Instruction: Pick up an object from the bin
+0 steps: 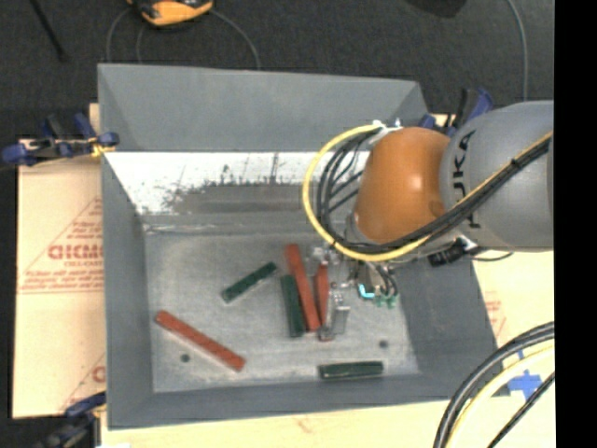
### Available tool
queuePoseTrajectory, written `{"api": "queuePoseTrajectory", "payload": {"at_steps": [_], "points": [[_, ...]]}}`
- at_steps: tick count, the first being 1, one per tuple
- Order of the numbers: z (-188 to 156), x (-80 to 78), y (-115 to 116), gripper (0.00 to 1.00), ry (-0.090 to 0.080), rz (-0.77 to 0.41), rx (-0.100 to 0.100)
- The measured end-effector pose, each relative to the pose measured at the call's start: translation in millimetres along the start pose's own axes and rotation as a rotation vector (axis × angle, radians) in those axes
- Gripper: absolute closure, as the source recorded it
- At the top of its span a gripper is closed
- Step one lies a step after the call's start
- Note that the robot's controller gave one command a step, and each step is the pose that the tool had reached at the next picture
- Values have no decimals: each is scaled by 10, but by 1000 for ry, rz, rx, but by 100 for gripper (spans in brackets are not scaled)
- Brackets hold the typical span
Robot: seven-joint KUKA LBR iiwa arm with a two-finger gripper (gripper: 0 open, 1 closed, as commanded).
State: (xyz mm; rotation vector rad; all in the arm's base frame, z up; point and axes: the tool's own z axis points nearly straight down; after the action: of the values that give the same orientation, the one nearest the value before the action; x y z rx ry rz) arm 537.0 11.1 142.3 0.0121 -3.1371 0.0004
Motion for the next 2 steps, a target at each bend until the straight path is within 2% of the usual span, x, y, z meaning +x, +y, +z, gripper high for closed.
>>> {"api": "queuePoseTrajectory", "payload": {"at_steps": [1, 2], "points": [[-42, -20, 0, 0, -8, 0, 0], [475, -468, 383, 0, -15, -79, 1]]}}
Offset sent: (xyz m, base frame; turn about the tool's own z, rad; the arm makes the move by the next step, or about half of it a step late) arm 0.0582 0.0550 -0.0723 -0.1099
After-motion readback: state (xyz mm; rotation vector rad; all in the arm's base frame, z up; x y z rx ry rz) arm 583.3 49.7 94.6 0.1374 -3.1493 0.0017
